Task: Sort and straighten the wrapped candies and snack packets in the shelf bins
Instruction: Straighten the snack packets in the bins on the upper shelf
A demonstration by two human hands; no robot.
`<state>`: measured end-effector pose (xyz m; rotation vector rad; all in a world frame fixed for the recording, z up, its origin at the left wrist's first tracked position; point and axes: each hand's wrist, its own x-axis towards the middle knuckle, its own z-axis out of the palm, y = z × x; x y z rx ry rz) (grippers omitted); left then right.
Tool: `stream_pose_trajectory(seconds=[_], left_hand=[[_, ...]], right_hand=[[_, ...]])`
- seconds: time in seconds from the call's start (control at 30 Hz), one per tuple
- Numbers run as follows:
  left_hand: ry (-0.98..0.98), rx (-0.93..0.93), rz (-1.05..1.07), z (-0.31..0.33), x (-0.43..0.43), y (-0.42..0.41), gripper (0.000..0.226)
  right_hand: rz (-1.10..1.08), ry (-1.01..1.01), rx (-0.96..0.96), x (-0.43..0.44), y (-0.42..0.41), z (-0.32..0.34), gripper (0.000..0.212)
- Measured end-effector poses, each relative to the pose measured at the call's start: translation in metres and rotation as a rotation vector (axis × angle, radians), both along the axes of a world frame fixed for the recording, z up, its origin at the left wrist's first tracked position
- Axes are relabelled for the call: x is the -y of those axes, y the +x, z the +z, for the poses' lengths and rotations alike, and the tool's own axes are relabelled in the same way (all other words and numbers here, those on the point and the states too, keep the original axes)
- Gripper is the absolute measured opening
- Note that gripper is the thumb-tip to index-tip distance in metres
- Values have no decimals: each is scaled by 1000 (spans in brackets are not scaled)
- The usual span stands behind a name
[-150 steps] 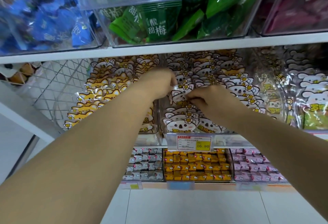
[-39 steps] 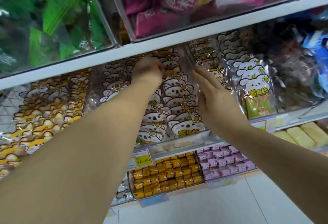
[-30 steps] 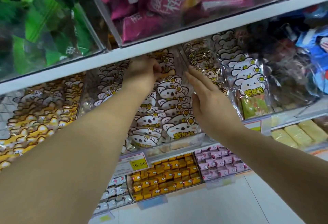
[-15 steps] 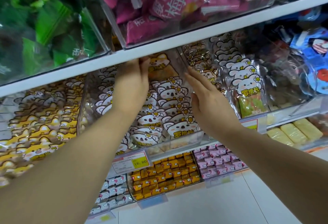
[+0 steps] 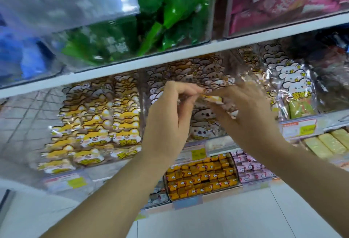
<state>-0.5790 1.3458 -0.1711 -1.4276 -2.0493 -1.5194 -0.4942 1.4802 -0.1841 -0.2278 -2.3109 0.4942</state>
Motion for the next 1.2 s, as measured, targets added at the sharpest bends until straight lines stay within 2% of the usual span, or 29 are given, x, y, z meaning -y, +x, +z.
stream_pose_trajectory(seconds=[0.1, 0.23, 0.43, 0.5, 0.6, 0.73, 0.83, 0.9, 0.97, 1.03, 1.07, 1.1, 1.17, 1.2], left_hand=[[20, 19, -6, 5, 38, -11, 8], [-28, 35, 46, 12, 92, -30, 20], [-128, -85, 201, 2, 171, -69, 18], [-102, -5, 254, 0, 193, -78, 16], [-91, 192, 351, -5, 218, -87, 25], [-139, 301, 418, -17, 236, -102, 48], [-291, 199, 464, -27, 238, -106, 60], [-430, 24, 494, -32, 234, -104, 55], [-524, -74, 500, -37, 229, -104, 44], [-578, -58, 486, -38, 226, -107, 39], [-600, -33, 464, -37, 224, -109, 40], [-611, -14, 439, -37, 222, -112, 41], [-601, -28, 387, -35, 217, -113, 42], [-598, -63, 364, -34, 215, -111, 42]], right_hand=[[50, -24, -28, 32, -11, 13, 21], [126, 3, -8, 78, -31, 26, 24], [234, 3, 45, 142, -68, 23, 26], [247, 4, 57, 162, -81, 19, 22], [234, -96, 192, 187, -103, 14, 39], [225, -133, 320, 202, -138, -3, 54], [170, -54, 329, 204, -157, -18, 54], [128, 32, 339, 204, -164, -20, 52], [129, 30, 349, 202, -168, -17, 48], [144, -54, 344, 200, -170, -14, 29], [154, -152, 350, 198, -172, -14, 14], [155, -271, 354, 196, -174, -13, 8], [76, -420, 279, 192, -178, -10, 17], [18, -441, 207, 187, -182, -8, 15]])
